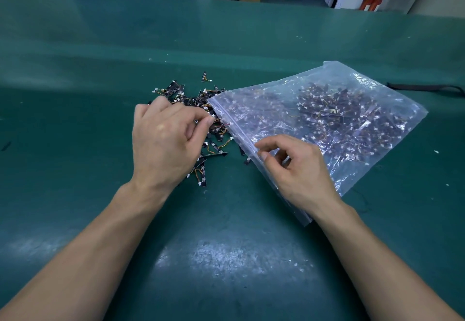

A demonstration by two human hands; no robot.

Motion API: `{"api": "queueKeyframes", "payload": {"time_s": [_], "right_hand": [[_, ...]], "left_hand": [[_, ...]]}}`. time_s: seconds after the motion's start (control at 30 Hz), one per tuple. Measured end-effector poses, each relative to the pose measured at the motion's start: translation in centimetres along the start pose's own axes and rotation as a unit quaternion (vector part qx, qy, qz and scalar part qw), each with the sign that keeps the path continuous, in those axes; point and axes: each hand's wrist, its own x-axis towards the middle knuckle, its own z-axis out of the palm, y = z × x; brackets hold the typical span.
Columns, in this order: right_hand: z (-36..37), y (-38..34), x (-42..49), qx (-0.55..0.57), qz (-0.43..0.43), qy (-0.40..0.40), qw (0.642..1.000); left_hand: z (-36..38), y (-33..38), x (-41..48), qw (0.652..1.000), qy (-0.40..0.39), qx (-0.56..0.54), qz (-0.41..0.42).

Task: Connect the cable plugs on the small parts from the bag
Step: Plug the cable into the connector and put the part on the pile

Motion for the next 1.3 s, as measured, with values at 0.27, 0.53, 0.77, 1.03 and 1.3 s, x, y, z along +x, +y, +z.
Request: {"api": "queueKeyframes", "payload": {"time_s": [0.27,0.53,0.77,1.03,1.3], "right_hand": [[0.3,-0.2,0.2,0.094,0.052,-0.022,0.994],[0.2,-0.8,0.4,0.198,0.056,-0.037,0.978],[0.4,-0.8,0.3,0.197,0.065,-0.058,0.976],[0.4,-1.0,0.3,0.152,0.058,-0.068,0.984],[0.4,-1.0,0.3,0.181,0.069,-0.043,0.98]], "left_hand": [[1.6,2.3,-1.2,0.924,-0.054,-0.319,-0.203],[2.1,3.4,-1.6,0.866,-0.101,-0.416,-0.26],[2.1,3.2,-1.8,0.878,-0.115,-0.402,-0.233],[1.8,3.2,-1.8,0.886,-0.161,-0.394,-0.185],[1.8,3.1,-2.0,0.903,-0.174,-0.366,-0.141]]}}
